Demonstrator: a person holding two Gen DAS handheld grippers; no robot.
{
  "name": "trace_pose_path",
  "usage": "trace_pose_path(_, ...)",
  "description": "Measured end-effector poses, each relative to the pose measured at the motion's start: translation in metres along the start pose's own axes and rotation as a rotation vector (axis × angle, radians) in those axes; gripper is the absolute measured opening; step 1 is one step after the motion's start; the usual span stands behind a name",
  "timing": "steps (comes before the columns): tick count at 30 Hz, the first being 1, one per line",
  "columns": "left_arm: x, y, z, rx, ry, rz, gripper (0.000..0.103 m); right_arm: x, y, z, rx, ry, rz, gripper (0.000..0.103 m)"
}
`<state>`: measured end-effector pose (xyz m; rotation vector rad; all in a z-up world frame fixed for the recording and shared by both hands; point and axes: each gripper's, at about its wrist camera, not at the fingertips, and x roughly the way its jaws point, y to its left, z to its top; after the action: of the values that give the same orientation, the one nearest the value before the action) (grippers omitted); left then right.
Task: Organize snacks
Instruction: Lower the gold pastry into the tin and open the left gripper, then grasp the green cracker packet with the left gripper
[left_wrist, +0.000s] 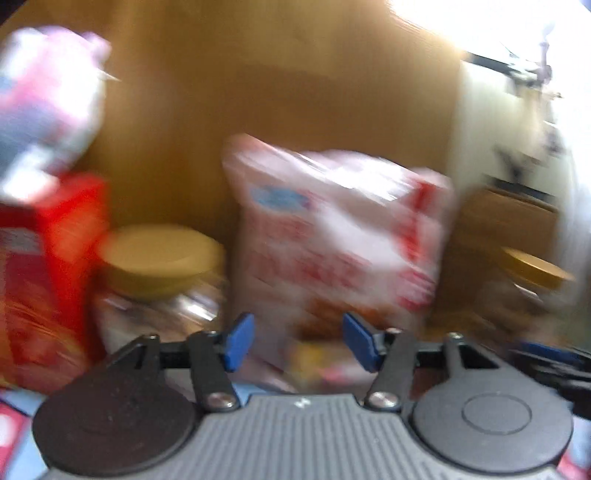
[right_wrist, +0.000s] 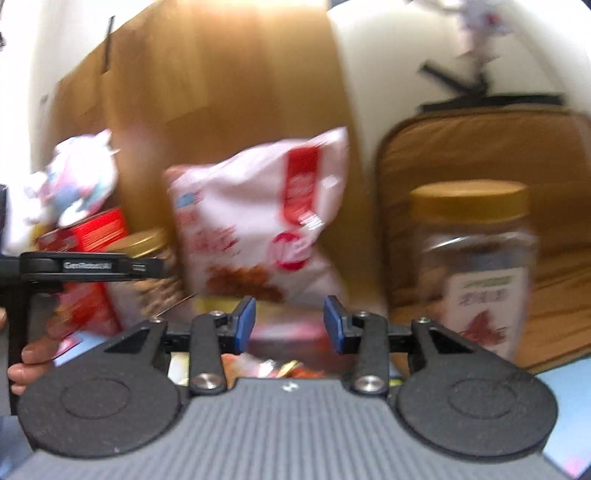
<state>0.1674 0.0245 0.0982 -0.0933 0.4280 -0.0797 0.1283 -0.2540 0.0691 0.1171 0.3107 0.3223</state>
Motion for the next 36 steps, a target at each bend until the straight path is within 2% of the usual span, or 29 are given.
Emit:
trace_pose_path(3, 0.008, 0.001, -0.005, 0.015, -0.033, 0.098, 0.056, -0.002, 0.003, -0.007, -0.076, -0.067, -0.121, 0.058)
trace_pose_path(5, 0.011, -0.004, -0.012, 0.038, -0.069, 0.129, 0.059, 0.003, 0.007, -0.010, -0.151, -0.086, -0.173, 0.061)
trace_pose_path(8, 0.017, -0.019, -0.018, 0.089, -0.068, 0.146, 0.060, 0.018, 0.005, -0.011, -0.154, -0.040, -0.137, 0.062)
trace_pose_path(12, 0.017, -0.027, -0.023, 0.101, -0.061, 0.187, 0.064, 0.036, 0.007, -0.015, -0.129, 0.007, -0.062, 0.063)
trace_pose_path(13, 0.018, -0.027, -0.023, 0.092, -0.047, 0.178, 0.068, 0.038, 0.008, -0.016, -0.138, 0.014, -0.060, 0.063)
trace_pose_path(16, 0.013, -0.029, -0.026, 0.081, -0.009, 0.143, 0.069, 0.031, 0.008, -0.018, -0.111, 0.015, -0.042, 0.063)
trace_pose_path(19, -0.003, -0.032, -0.031, 0.106, -0.007, 0.138, 0.069, 0.026, 0.011, -0.017, -0.107, 0.024, -0.040, 0.063)
trace_pose_path(24, -0.038, -0.019, -0.042, 0.079, 0.004, 0.135, 0.070, 0.018, 0.018, -0.020, -0.100, 0.039, -0.016, 0.063)
trace_pose_path(28, -0.050, -0.011, -0.040, 0.045, 0.072, 0.110, 0.071, 0.007, 0.025, -0.016, -0.102, 0.038, -0.077, 0.063)
trace_pose_path(31, -0.078, -0.003, -0.040, 0.028, 0.043, 0.121, 0.072, -0.030, 0.024, -0.010, -0.074, -0.047, -0.131, 0.063)
trace_pose_path(33, -0.106, 0.009, -0.044, 0.033, 0.026, 0.116, 0.075, -0.061, 0.022, -0.013, -0.047, -0.050, -0.082, 0.064)
trace_pose_path(34, -0.117, 0.015, -0.048, 0.025, 0.028, 0.104, 0.081, -0.076, 0.023, -0.017, -0.035, -0.036, -0.032, 0.067)
trace_pose_path(36, -0.143, 0.032, -0.059, -0.014, 0.058, 0.053, 0.083, -0.100, 0.027, -0.032, -0.003, 0.031, 0.063, 0.072)
